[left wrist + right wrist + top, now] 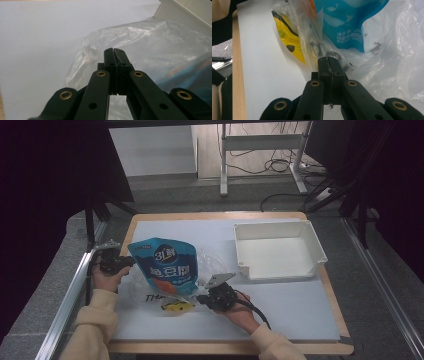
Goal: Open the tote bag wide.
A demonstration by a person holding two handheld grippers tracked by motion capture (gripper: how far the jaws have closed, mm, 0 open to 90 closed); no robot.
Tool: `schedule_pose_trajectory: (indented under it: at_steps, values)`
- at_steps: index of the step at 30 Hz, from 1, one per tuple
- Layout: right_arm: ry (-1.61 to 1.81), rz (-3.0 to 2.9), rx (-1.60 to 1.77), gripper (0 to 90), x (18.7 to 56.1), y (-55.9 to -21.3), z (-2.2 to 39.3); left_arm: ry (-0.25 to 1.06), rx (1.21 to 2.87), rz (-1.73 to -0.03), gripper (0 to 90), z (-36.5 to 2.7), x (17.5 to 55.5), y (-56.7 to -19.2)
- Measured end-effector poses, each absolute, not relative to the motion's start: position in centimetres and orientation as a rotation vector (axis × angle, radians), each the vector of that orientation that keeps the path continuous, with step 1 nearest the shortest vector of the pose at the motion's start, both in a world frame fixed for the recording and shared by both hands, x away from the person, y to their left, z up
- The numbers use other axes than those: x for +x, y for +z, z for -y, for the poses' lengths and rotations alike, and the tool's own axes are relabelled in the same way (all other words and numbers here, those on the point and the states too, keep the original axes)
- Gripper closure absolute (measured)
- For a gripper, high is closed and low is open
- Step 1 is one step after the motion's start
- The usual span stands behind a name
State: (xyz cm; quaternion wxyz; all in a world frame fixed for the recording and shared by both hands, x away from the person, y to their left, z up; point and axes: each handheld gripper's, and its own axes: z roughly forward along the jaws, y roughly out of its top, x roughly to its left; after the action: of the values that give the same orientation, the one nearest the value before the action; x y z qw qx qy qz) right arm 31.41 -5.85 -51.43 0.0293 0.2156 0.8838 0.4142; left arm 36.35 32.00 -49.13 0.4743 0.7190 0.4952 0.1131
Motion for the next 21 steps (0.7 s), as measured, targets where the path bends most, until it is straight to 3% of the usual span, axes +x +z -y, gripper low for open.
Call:
schedule_pose_trajectory:
  at_steps: [12, 21]
  values:
    - [1.383, -2.606, 0.684, 88.9, 31.7, -48.2, 7.6, 0.299, 1.778, -1.139, 89.9, -32.2, 30.1, -47.9]
    - [1.379, -2.511, 0.791, 88.9, 33.2, -47.0, 8.5, 0.255, 1.793, -1.18, 89.9, -31.6, 29.1, -48.9]
